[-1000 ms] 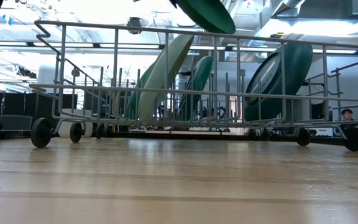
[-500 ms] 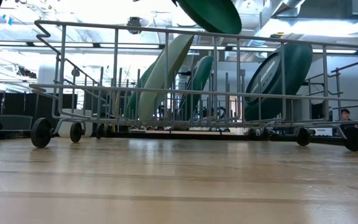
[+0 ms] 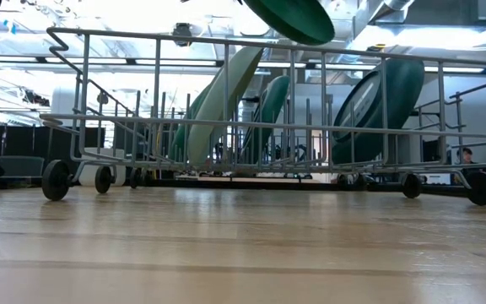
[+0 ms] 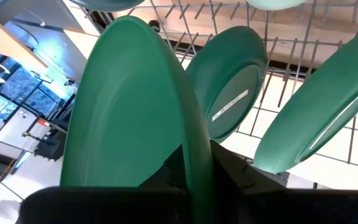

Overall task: Sort dishes
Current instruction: Put the green plate in the dish rack

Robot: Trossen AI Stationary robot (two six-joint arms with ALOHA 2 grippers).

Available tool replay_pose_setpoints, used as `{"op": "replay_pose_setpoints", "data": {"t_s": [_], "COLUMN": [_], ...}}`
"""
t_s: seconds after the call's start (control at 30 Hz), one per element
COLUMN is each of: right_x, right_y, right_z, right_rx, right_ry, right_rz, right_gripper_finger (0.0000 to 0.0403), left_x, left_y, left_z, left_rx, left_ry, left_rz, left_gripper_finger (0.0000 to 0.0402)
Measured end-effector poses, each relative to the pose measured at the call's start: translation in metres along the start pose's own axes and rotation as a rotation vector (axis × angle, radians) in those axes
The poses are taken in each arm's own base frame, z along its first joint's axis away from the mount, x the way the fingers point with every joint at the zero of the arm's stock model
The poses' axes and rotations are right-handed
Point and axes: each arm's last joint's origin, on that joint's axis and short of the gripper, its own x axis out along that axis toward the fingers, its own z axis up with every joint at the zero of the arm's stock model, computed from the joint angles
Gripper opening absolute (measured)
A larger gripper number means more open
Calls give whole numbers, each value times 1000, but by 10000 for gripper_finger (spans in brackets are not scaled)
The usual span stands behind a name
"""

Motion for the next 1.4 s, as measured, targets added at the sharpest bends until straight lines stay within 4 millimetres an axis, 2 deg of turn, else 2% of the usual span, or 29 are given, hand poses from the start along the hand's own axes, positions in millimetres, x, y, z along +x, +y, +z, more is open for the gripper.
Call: {"op": "replay_pose_setpoints", "data": {"t_s": [0.23,0.33,0.43,0.63,0.7,0.9,1.07,1.23,1.4], "right_x": [-1,-2,-3,-4,-4,-4,-8,-13,-26], "right_y": [2,1,1,1,2,4,3,0,1], "right_z": [0,3,5,4,4,4,8,19,29], "right_rx": [54,37,15,-8,-22,-45,-74,-109,-133], "right_ry": [34,36,30,42,49,55,50,25,-7], "right_rz": [28,28,27,27,36,57,59,54,72], "right_gripper_finger": [175,184,157,35,14,12,8,1,2], "left_x": [-2,-3,-5,-7,-7,-8,-9,-29,-47], "left_y": [2,2,3,3,2,2,4,9,16], "left_z": [1,2,3,5,5,4,5,1,-7], "left_rx": [9,10,12,25,26,-8,-175,-404,-510], "left_ry": [11,12,23,54,77,113,87,-129,-182], "left_rz": [18,18,21,15,8,6,26,124,218], "left_gripper_finger": [24,24,24,24,25,32,41,59,84]}}
